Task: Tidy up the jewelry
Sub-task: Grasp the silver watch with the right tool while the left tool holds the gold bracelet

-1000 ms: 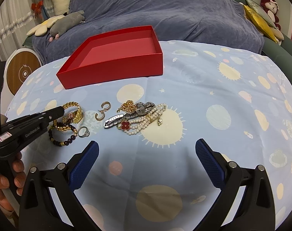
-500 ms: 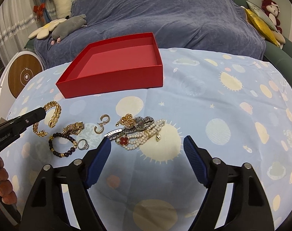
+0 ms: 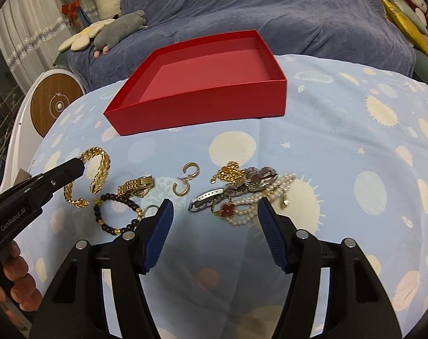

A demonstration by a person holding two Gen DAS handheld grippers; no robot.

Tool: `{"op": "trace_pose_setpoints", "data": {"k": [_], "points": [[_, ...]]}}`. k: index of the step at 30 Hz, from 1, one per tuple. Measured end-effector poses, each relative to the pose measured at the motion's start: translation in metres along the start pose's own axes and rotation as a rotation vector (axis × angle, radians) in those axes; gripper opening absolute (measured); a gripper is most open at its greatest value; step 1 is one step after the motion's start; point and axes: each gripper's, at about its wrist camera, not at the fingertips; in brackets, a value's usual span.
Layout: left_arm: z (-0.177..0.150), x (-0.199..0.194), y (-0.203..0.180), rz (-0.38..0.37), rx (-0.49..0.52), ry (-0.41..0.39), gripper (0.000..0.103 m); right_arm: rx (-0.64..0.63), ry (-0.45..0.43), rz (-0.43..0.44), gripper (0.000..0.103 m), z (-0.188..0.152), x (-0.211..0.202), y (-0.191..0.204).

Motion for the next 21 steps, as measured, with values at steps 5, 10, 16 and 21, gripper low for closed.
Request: {"op": "trace_pose_setpoints", "data": {"k": [5,10,16,21], "points": [[0.001,0.000,0.002,-0.007,-0.007,0.004,0.004,0.018,0.012,0.005,0.053,0.006,0.010,-0.005],[0.001,0.002,0.004,0.001,-0.013,0.010,0.004,0.003,0.014,-0.003,0.052,0.009,0.015,-0.005],[0.000,0.005,0.006,0.008,-0.016,0.015,0.004,-0.038,0.034,-0.038,0.033,0.004,0.012,-0.008],[0.000,0.006,0.006,0.005,-0.019,0.016,0.004,0.034,0.031,0.006,0.027,0.006,0.010,-0.022]]}}
Point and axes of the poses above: each gripper's, at about its wrist camera, not at the fingertips, and x roughly the way its jaws point, y to its left, z to its top, and after that the axes turned 11 degrees about -x, right-handed
